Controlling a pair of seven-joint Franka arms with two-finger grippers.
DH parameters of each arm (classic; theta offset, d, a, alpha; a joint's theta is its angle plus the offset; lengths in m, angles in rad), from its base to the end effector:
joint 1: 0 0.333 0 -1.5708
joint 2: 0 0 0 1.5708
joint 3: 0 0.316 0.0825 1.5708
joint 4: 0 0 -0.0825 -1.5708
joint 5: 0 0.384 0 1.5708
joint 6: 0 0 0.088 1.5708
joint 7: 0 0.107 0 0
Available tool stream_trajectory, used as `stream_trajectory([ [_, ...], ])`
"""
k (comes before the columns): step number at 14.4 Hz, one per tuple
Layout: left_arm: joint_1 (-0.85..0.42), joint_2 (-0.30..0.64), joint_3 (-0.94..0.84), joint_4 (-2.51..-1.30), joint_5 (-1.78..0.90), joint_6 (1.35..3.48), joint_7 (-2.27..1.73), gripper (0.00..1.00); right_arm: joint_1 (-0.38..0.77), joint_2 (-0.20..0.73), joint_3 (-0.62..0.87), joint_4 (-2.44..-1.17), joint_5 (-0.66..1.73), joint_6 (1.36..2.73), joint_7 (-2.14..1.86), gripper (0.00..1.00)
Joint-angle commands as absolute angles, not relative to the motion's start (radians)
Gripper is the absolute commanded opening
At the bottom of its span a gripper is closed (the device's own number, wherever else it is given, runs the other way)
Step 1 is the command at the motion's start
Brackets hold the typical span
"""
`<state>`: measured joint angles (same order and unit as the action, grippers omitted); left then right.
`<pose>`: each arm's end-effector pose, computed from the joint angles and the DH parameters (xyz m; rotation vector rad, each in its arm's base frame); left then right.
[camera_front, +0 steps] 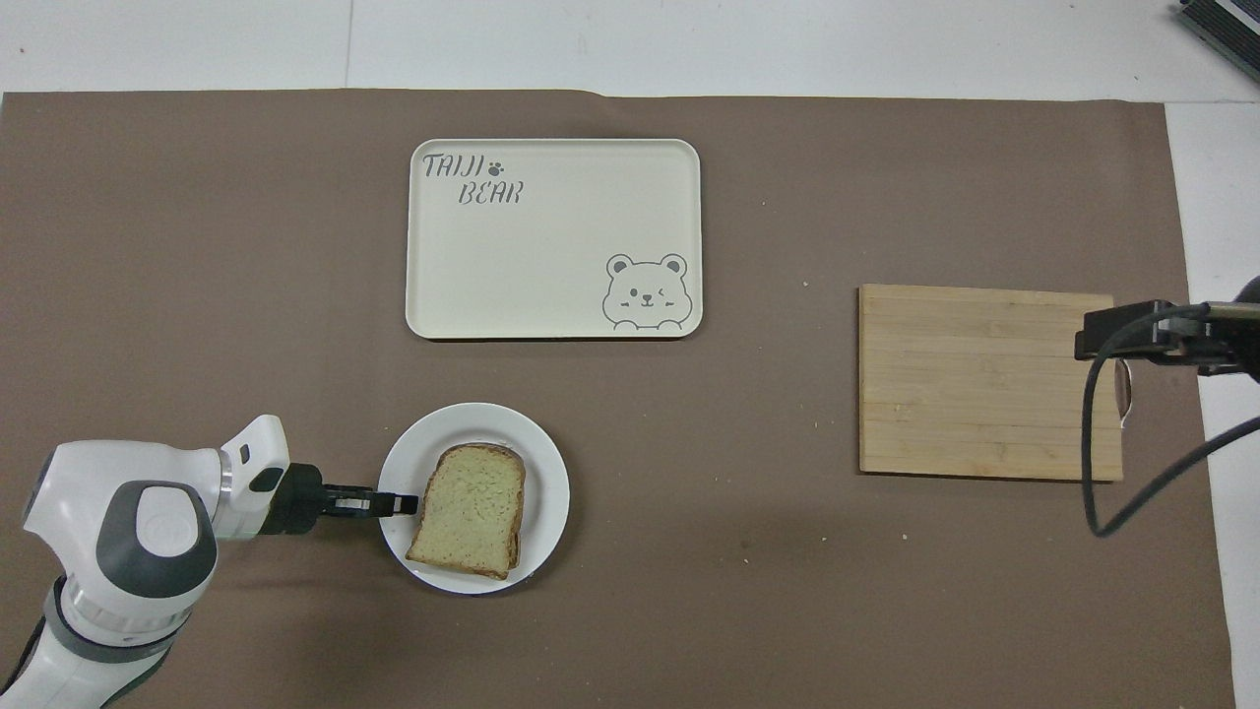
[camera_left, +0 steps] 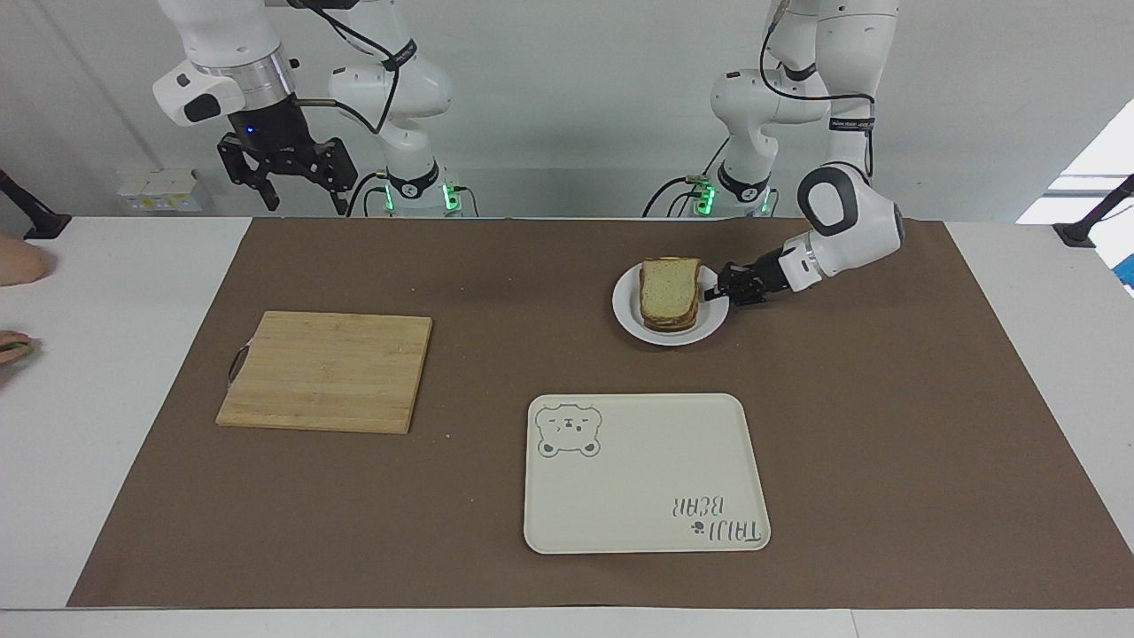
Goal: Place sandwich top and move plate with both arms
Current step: 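Slide the plate with the left gripper onto the bear tray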
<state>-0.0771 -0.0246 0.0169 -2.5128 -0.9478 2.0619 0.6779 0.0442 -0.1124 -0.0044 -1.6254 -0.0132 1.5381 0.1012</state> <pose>0.4236 -0.0686 0.2758 2.3336 -0.0970 -0.1872 0.5154 0.0189 0.6561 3.1289 -0.0970 0.0406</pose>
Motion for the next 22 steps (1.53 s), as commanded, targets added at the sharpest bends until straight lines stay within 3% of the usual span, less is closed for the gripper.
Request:
stream_trajectory([
  [1,-0.014,0.026,0.017,-2.415,-0.946,1.941,0.65,0.0,0.025,-0.107,0.002,-1.6,-0.015,1.499,0.055,1.0],
  [7,0.037,0.139,0.017,-2.2,-0.945,1.844,0.654,0.0,0.026,-0.117,0.002,-1.609,-0.014,1.486,0.055,1.0],
  [14,0.008,0.308,0.005,-1.883,-0.95,1.844,0.425,0.0,0.026,-0.115,-0.003,-1.609,-0.014,1.494,0.055,1.0],
  [20,-0.046,0.438,-0.012,-1.723,-1.022,1.934,0.351,0.0,0.025,-0.114,-0.005,-1.609,-0.015,1.5,0.058,1.0],
  [22,-0.069,0.521,-0.014,-1.597,-1.017,1.945,0.273,0.0,0.026,-0.114,-0.005,-1.608,-0.015,1.5,0.061,1.0],
])
